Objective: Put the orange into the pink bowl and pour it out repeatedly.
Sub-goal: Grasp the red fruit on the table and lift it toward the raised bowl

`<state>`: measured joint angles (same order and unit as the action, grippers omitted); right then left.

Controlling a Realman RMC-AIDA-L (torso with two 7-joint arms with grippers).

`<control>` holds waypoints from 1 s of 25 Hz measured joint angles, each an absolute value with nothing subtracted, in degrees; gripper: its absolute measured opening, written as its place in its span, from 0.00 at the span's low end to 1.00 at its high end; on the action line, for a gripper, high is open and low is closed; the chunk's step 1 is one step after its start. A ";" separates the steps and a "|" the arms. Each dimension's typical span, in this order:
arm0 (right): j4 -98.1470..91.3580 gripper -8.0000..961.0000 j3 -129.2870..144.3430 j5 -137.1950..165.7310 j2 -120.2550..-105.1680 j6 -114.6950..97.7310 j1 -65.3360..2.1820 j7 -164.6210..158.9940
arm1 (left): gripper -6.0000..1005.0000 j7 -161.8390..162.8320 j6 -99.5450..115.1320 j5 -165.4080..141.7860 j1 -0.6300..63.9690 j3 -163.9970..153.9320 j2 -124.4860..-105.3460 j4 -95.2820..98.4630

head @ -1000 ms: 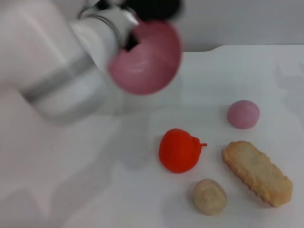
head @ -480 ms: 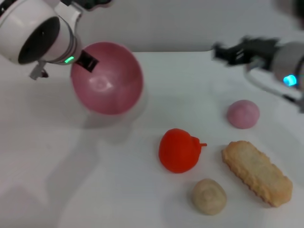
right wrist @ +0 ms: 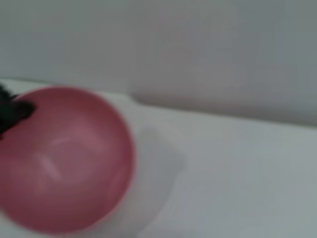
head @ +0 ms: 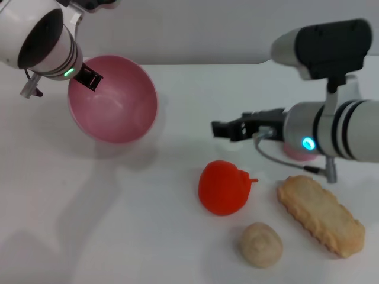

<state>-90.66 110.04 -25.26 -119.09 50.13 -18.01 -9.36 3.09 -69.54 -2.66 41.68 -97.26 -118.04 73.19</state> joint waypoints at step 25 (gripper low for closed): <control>-85.28 0.69 114.89 -26.61 -119.09 52.76 -20.45 -15.40 | 0.05 1.43 -69.43 -3.91 43.08 -97.55 -118.20 72.60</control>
